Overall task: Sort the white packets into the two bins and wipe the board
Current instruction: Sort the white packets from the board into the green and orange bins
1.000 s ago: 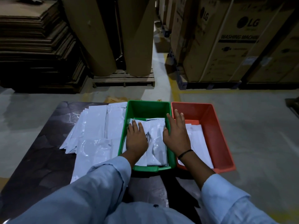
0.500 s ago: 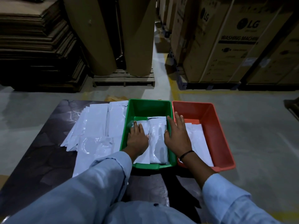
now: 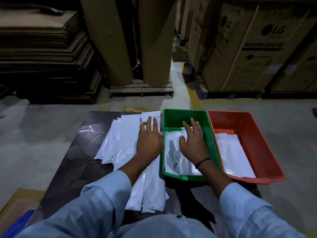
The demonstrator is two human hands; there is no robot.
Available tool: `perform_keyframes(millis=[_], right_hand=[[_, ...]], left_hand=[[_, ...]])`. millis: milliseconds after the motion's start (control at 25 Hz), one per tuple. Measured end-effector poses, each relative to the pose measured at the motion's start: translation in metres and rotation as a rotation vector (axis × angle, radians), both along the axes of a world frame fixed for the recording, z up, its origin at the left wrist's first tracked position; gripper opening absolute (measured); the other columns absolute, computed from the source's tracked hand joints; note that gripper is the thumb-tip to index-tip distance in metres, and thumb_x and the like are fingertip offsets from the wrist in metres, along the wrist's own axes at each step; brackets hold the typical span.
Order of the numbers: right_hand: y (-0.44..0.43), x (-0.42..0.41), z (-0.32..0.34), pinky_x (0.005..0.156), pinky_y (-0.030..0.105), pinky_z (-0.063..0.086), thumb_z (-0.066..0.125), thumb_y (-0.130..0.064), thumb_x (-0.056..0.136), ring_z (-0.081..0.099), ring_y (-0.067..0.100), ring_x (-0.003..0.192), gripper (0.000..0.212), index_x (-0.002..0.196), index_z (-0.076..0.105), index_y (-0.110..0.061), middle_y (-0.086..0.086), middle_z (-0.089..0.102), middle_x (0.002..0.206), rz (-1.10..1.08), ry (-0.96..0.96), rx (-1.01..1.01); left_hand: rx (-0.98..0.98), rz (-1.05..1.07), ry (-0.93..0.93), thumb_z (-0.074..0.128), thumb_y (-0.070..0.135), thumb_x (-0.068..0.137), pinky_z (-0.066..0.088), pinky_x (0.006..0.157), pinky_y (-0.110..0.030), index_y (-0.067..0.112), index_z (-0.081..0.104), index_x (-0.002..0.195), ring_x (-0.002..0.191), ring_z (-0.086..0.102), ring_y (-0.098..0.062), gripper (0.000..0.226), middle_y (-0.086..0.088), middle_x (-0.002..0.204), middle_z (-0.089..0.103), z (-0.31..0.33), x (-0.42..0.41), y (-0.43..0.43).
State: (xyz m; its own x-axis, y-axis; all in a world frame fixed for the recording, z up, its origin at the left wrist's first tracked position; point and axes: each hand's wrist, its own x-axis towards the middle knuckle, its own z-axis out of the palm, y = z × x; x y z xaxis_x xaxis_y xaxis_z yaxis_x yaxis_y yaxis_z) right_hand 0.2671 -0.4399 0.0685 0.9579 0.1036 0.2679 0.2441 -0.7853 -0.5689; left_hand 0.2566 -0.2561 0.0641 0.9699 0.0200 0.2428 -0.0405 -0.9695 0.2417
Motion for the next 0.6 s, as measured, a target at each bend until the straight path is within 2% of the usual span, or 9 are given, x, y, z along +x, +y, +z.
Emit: perform_keyframes(millis=[160,320,400,480,600], right_hand=[[0.055,-0.01,-0.007,0.12,0.046,0.025,0.056,-0.015,0.091,0.013,0.033,0.152,0.056,0.145,0.046,-0.011,0.014,0.023,0.162,0.026,0.023,0.002],[0.105,-0.031,-0.017,0.121,0.047,0.025,0.05,-0.021,0.09,0.017,0.034,0.15,0.056,0.145,0.045,-0.011,0.016,0.026,0.16,0.08,0.025,-0.02],[0.121,-0.05,-0.03,0.12,0.047,0.027,0.05,-0.022,0.091,0.02,0.034,0.15,0.055,0.144,0.046,-0.011,0.016,0.028,0.159,0.117,-0.003,-0.047],[0.13,-0.068,-0.043,0.119,0.049,0.029,0.051,-0.022,0.092,0.021,0.034,0.15,0.053,0.144,0.046,-0.01,0.016,0.028,0.159,0.156,-0.012,-0.094],[0.133,-0.086,-0.057,0.116,0.052,0.033,0.054,-0.02,0.091,0.023,0.037,0.148,0.055,0.144,0.046,-0.008,0.019,0.028,0.159,0.182,0.008,-0.185]], left_hand=[[-0.043,0.095,0.072,0.052,0.03,0.102,0.037,0.112,-0.051,0.002,0.036,0.153,0.134,0.04,-0.045,0.061,-0.023,0.158,0.035,-0.022,-0.03,0.071],[-0.029,0.073,0.025,0.069,0.028,0.093,0.046,0.105,-0.051,0.003,0.043,0.15,0.129,0.049,-0.044,0.067,-0.025,0.154,0.041,-0.056,-0.068,0.11],[-0.03,0.019,0.096,0.061,0.037,0.096,0.044,0.109,-0.051,0.008,0.034,0.155,0.133,0.045,-0.043,0.071,-0.022,0.161,0.032,-0.074,-0.086,0.118],[-0.046,-0.016,0.154,0.043,0.047,0.1,0.041,0.112,-0.052,0.015,0.026,0.159,0.136,0.042,-0.043,0.069,-0.019,0.165,0.023,-0.088,-0.099,0.118],[-0.048,-0.062,0.2,0.029,0.055,0.099,0.035,0.116,-0.053,0.02,0.026,0.16,0.142,0.038,-0.042,0.071,-0.019,0.166,0.022,-0.097,-0.109,0.113]])
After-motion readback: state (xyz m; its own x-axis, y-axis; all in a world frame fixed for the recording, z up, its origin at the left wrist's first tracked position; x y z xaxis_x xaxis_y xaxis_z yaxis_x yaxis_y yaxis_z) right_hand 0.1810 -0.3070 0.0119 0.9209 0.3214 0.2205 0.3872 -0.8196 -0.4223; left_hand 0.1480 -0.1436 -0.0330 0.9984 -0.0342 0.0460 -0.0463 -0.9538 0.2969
